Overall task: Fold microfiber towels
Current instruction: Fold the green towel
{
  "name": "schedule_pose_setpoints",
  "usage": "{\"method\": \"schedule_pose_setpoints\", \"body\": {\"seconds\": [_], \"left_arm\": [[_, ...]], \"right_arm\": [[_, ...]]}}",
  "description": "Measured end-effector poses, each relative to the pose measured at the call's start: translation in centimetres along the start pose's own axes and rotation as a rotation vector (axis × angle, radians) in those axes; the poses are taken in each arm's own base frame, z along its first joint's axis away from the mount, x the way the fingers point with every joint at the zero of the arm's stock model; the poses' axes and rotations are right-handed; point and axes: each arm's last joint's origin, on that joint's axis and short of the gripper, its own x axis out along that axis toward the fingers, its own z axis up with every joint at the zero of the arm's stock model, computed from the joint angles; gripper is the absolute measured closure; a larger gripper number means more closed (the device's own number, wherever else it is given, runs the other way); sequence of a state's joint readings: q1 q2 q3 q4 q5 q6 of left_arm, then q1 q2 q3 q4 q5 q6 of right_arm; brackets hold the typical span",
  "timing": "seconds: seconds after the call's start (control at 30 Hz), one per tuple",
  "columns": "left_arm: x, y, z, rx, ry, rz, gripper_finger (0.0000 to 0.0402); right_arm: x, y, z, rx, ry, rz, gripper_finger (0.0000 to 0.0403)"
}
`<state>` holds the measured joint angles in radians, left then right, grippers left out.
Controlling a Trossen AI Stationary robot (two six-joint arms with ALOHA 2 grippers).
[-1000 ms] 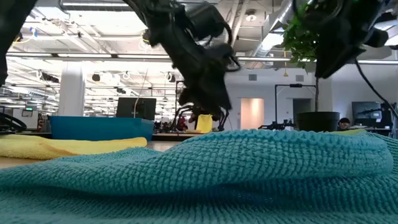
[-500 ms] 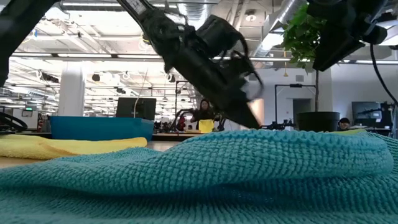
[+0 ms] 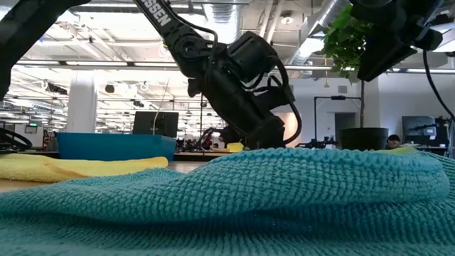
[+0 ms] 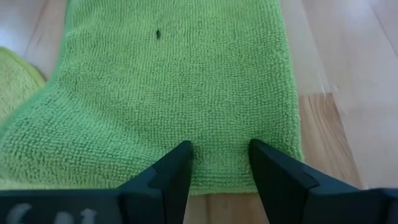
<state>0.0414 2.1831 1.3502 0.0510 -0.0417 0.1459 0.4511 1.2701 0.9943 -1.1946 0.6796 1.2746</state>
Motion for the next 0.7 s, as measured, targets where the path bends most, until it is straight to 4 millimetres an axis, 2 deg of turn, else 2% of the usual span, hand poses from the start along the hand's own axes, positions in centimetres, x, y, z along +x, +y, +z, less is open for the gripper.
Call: {"method": "schedule_pose_setpoints", "body": {"seconds": [0.37, 0.7], "left_arm": [[-0.9, -1.4, -1.2, 0.014, 0.188, -0.044, 0.0244], [-4.9, -2.2, -1.4, -0.018, 0.406, -0.075, 0.0244]], "right_arm": [[0.0, 0.0, 0.0, 0.0, 0.0, 0.0, 0.0276], [0.0, 0.0, 0.0, 0.001, 0.001, 0.001, 0.0276]]}}
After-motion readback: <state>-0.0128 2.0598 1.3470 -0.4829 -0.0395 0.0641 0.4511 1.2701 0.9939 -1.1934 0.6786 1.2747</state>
